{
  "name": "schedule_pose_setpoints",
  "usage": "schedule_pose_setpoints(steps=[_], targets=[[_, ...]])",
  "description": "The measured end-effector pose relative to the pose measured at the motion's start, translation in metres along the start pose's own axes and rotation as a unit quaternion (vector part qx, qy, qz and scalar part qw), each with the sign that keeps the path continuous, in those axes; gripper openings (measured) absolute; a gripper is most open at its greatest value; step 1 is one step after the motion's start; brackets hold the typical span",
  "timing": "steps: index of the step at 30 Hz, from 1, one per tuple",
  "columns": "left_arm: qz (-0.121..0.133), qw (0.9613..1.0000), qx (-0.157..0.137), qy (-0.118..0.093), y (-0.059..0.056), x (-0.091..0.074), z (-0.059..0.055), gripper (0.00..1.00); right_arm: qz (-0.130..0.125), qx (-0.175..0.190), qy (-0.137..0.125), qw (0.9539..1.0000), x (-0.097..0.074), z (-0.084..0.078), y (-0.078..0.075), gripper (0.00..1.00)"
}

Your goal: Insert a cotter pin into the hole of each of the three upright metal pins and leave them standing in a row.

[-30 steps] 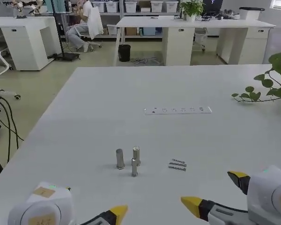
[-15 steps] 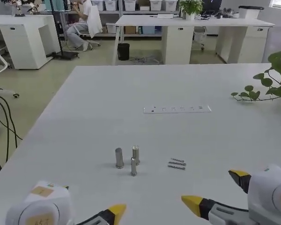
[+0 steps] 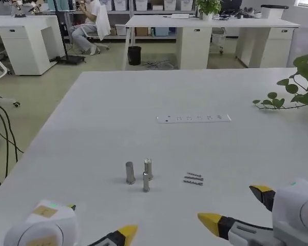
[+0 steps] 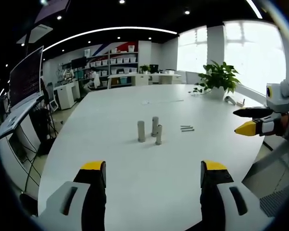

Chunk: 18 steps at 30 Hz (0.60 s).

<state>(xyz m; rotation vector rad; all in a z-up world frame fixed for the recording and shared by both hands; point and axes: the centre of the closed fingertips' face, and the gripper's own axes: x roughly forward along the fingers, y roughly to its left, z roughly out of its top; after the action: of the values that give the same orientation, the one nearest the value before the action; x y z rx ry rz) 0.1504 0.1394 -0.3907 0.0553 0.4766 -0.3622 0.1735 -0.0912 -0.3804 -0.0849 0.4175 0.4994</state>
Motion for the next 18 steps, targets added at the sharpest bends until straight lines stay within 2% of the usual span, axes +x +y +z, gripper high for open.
schedule_pose_setpoints(steps=[11,18], targets=[[-0.005,1.0,0.005,-0.001,0.0,0.002,0.004,0.72,0.0,0.009,0.0,1.0,-0.002,0.002,-0.002,0.81],[-0.019,0.9997,0.011,0.005,-0.004,0.021,0.009,0.6,0.014,0.003,0.001,0.9999,-0.001,0.006,0.003,0.78]])
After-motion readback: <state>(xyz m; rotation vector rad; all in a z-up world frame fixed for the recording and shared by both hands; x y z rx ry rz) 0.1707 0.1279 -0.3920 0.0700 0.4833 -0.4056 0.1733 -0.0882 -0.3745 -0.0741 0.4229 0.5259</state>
